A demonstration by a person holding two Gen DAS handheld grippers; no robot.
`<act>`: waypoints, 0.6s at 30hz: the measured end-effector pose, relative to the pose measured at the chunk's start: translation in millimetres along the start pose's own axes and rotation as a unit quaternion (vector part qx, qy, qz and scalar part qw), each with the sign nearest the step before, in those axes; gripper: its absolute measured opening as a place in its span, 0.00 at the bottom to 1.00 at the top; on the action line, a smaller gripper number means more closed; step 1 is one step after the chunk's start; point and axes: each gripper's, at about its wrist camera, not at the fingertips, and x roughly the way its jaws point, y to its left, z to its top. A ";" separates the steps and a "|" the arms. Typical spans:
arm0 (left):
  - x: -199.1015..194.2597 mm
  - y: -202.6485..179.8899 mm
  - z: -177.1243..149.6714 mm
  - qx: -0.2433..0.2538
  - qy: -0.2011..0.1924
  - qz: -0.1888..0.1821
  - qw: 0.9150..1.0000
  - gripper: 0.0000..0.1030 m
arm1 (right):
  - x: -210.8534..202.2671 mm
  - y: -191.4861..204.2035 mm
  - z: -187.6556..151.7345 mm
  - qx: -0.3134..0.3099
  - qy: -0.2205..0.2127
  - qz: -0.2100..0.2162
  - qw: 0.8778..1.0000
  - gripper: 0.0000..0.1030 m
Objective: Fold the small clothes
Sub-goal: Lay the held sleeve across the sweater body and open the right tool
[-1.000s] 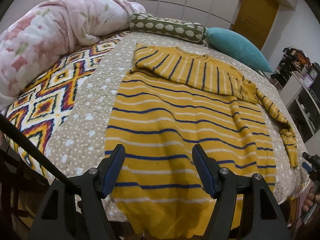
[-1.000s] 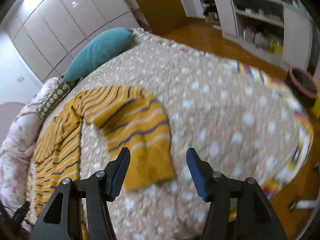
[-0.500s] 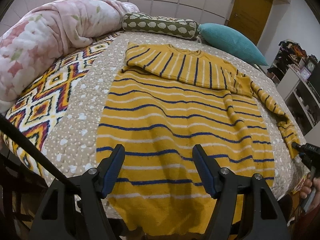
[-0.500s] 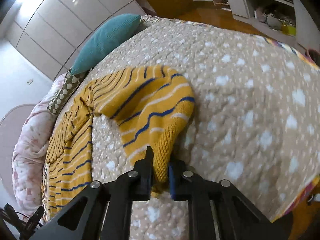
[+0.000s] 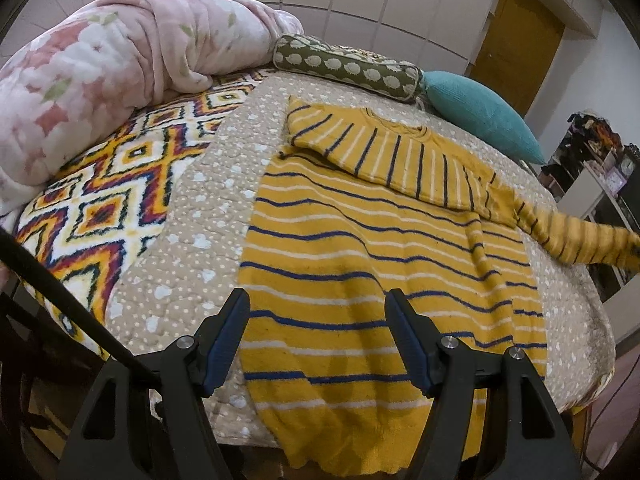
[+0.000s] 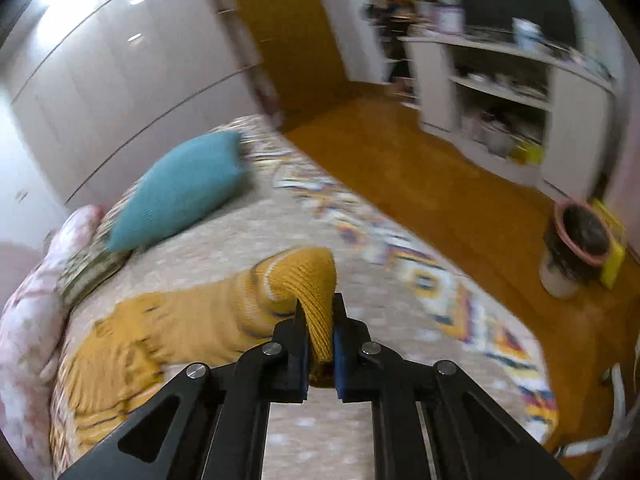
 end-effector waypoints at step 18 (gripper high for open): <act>-19.7 72.6 3.0 -0.041 -0.040 0.021 0.998 0.67 | 98.2 400.6 -104.2 -0.226 0.199 0.224 0.927 0.10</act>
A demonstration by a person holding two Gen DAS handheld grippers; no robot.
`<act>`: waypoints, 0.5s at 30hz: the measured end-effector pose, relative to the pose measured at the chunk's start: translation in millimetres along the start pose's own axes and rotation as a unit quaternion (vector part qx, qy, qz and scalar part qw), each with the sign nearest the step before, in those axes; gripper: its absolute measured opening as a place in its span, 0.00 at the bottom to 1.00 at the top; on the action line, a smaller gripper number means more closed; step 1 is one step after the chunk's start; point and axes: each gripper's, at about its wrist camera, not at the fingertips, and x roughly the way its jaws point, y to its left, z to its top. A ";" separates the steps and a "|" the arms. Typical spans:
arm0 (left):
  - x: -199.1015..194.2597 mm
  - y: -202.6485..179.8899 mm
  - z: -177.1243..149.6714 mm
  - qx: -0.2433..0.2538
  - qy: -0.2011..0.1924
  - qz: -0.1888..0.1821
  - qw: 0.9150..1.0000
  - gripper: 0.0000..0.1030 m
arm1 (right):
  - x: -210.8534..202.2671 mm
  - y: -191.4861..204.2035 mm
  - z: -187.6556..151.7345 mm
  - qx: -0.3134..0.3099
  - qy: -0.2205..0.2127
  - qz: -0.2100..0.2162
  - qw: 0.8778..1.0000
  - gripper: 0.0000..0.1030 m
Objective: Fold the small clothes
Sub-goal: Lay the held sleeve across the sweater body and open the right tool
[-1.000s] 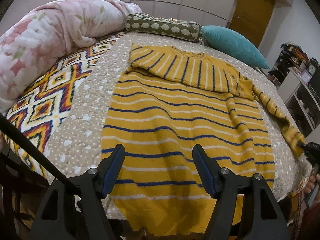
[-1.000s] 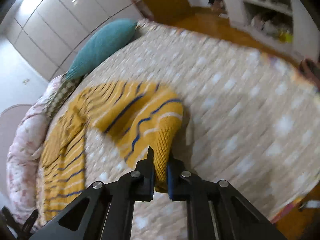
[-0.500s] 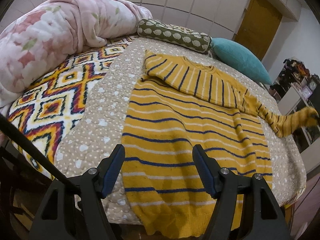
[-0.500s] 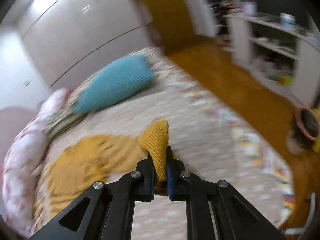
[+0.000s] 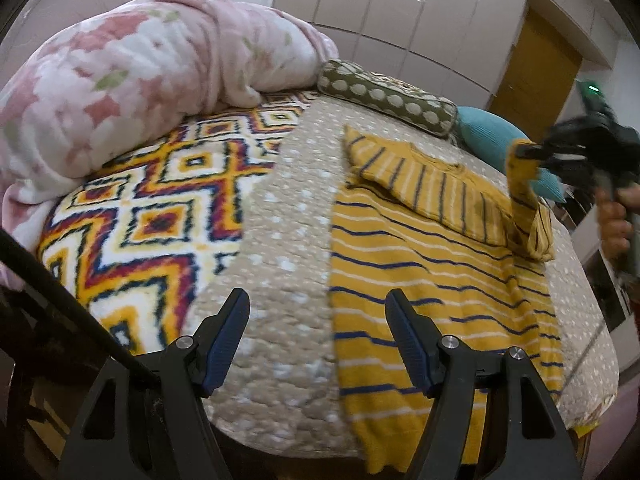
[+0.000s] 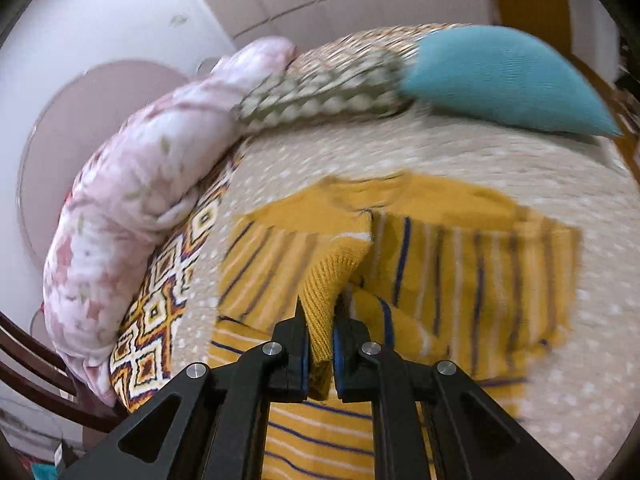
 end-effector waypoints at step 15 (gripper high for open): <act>18.3 28.9 -7.6 -0.029 0.016 0.019 0.999 0.67 | 163.4 82.1 -5.0 -0.018 0.100 0.061 0.993 0.29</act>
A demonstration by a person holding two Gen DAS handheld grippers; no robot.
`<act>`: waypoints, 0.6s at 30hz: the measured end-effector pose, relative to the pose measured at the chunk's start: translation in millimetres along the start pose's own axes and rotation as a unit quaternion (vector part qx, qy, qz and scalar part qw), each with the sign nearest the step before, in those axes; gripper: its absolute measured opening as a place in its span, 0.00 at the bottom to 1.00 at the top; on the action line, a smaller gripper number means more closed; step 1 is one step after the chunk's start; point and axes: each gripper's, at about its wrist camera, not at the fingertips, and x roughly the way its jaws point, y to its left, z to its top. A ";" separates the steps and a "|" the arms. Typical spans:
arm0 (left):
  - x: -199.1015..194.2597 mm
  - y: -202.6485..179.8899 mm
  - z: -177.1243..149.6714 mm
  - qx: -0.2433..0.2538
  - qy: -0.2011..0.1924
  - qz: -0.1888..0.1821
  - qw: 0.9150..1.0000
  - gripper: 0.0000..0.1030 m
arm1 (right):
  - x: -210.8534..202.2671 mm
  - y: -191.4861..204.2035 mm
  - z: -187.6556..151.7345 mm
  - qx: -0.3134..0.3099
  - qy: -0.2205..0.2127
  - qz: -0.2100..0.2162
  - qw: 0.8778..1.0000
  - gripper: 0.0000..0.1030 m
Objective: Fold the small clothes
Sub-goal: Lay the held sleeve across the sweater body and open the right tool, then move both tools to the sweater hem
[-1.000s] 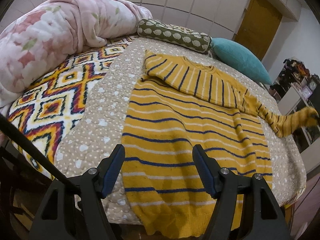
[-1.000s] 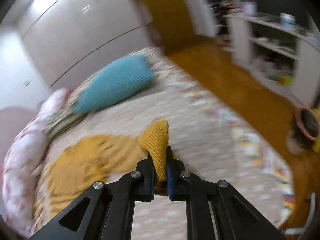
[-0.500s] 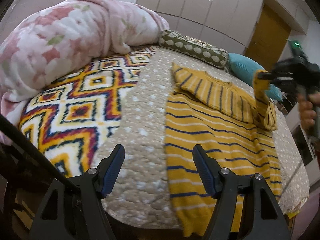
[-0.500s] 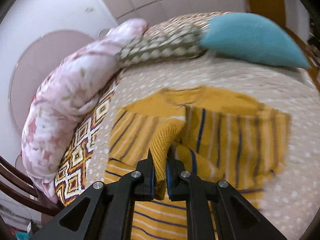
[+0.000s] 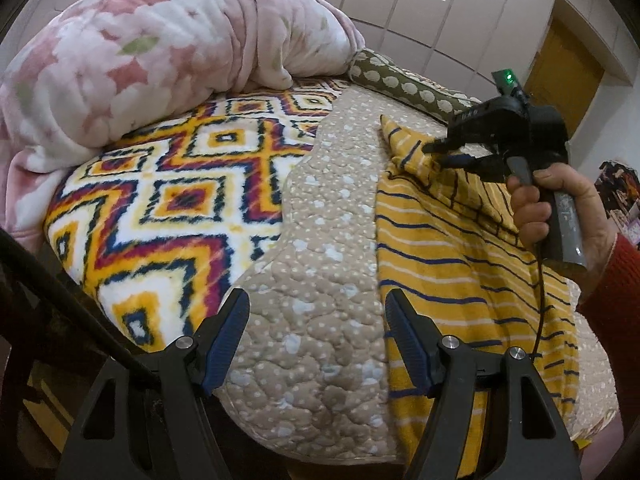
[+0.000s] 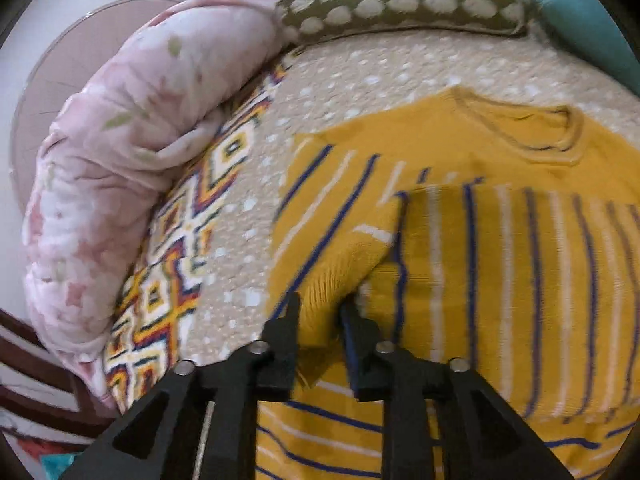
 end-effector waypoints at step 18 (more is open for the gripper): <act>5.3 -21.6 -6.8 0.002 0.023 -0.023 0.999 0.67 | -96.7 -132.4 -48.6 0.015 -0.057 -0.110 0.992 0.38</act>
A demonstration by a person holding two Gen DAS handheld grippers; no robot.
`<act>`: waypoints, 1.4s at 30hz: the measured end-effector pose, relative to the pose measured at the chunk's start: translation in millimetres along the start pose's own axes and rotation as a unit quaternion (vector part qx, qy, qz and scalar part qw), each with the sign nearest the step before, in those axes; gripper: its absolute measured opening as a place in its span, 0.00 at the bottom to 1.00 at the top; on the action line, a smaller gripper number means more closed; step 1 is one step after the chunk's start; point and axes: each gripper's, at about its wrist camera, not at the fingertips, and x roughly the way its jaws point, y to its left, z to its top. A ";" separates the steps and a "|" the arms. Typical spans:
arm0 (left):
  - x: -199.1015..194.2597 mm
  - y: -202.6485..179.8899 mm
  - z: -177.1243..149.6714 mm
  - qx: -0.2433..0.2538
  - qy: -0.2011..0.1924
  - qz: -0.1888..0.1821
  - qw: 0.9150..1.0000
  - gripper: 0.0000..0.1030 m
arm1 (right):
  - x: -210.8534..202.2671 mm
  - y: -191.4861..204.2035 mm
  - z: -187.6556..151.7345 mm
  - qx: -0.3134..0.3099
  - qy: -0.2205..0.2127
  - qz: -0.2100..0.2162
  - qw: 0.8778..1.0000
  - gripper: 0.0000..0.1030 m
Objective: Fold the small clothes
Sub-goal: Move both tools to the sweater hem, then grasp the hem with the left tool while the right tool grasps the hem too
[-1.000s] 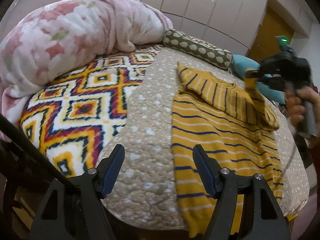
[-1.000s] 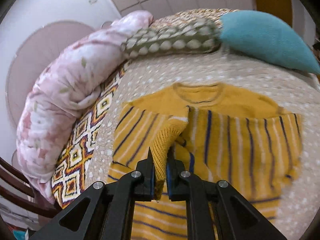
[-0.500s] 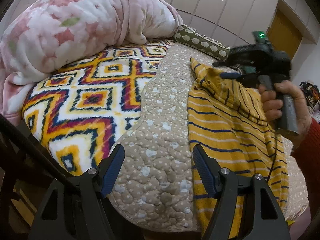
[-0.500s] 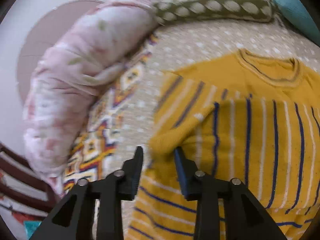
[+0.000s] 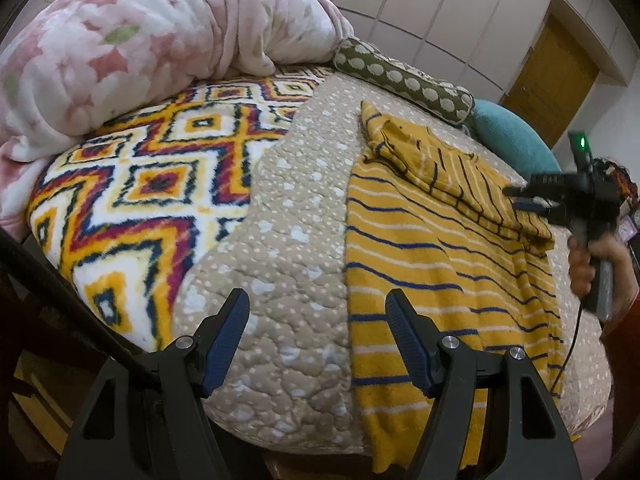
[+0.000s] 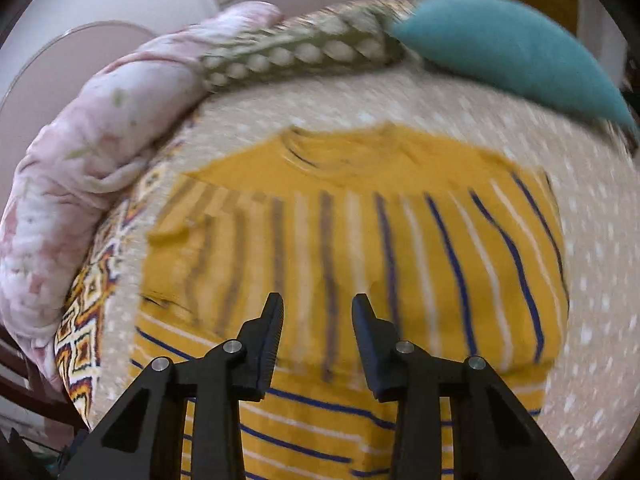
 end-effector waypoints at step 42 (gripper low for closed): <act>39.6 -38.8 -48.0 -0.025 0.119 -0.233 0.965 0.32 | -87.1 -121.0 -257.1 0.184 -0.028 0.331 0.925 0.62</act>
